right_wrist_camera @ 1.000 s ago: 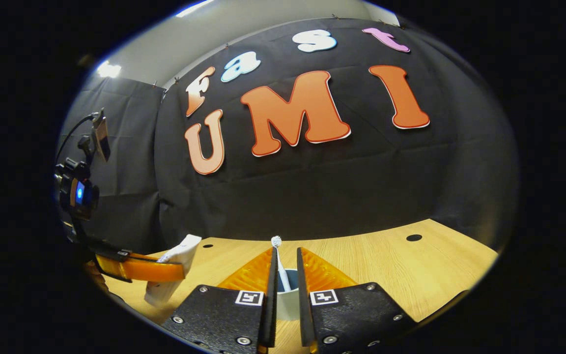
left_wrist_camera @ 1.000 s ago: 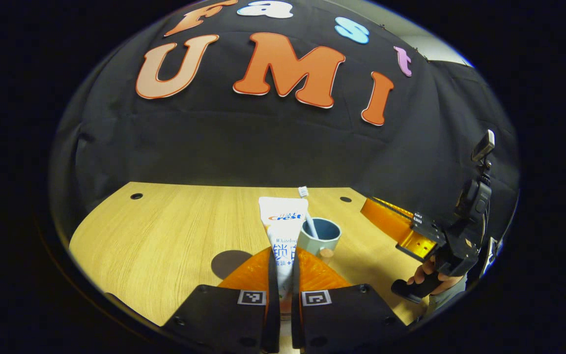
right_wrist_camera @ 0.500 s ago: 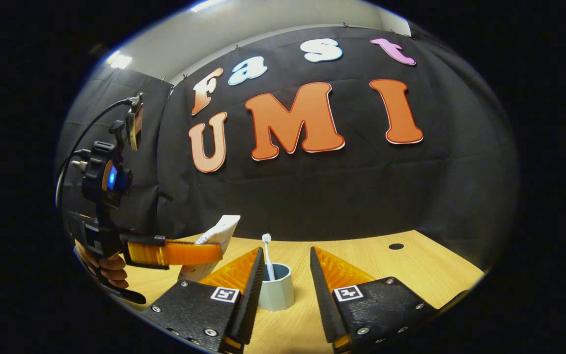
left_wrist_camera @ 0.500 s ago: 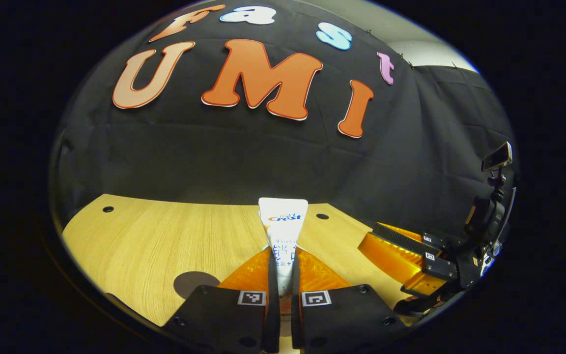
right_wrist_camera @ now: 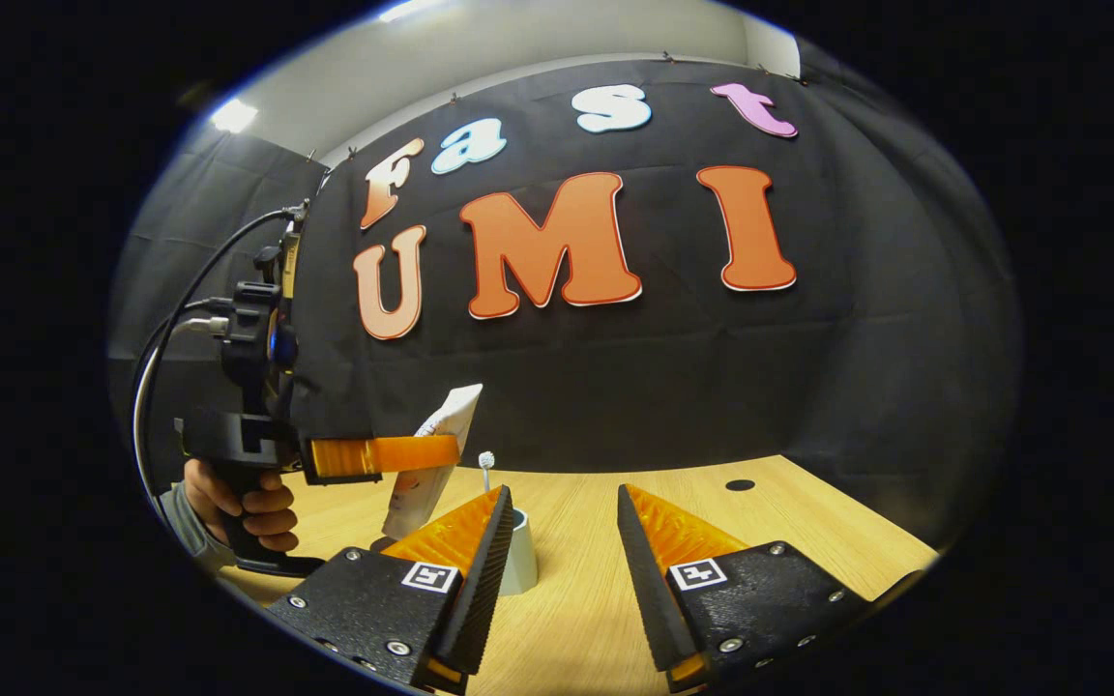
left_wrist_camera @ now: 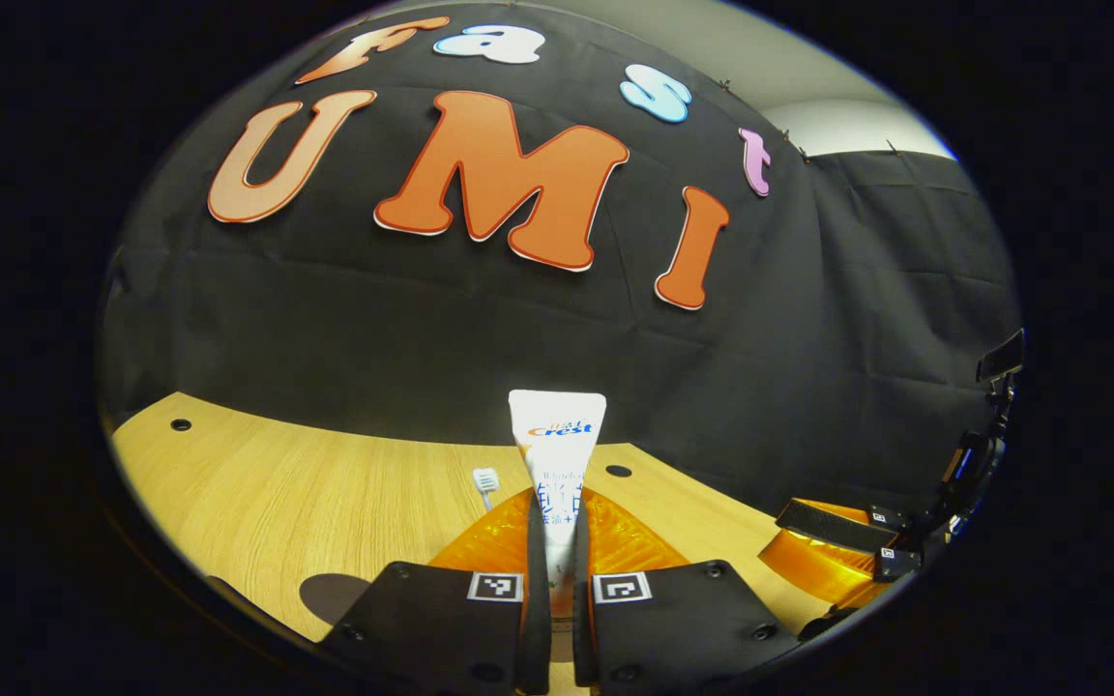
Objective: Put the toothbrush and toothpaste on the desktop into the cup, then pick up the cup and place it on the coaster on the desktop.
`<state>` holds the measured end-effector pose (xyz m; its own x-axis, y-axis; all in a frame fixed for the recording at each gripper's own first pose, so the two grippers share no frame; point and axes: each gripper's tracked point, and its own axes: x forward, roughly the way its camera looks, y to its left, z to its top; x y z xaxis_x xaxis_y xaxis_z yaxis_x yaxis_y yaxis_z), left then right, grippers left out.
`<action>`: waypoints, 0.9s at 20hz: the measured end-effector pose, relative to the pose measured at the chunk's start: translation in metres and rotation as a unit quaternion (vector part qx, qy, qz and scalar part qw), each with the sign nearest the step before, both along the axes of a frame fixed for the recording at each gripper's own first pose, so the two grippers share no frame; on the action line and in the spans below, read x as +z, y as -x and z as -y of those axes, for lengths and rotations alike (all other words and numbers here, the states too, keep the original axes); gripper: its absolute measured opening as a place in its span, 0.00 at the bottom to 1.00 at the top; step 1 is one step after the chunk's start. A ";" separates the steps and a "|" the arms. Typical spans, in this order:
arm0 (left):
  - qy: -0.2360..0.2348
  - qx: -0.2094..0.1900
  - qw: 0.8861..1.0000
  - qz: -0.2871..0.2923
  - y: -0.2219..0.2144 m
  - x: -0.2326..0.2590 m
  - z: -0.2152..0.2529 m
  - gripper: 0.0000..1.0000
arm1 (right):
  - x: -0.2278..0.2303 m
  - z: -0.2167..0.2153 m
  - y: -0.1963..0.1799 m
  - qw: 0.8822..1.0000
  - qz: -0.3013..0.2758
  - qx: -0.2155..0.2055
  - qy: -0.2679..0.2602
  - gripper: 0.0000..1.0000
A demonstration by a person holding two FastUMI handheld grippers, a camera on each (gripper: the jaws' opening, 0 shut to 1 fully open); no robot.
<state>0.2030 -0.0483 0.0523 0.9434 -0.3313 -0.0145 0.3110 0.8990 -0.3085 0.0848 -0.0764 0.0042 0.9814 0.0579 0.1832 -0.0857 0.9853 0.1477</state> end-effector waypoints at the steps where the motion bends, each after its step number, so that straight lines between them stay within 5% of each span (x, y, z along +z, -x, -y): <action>1: 0.004 0.002 1.000 0.006 -0.005 0.001 0.001 0.12 | 0.000 0.003 0.001 1.000 0.001 -0.004 -0.001 0.65; 18: 0.042 0.005 0.998 0.050 -0.050 -0.008 0.006 0.13 | 0.006 0.016 0.025 1.000 0.010 -0.019 0.000 0.65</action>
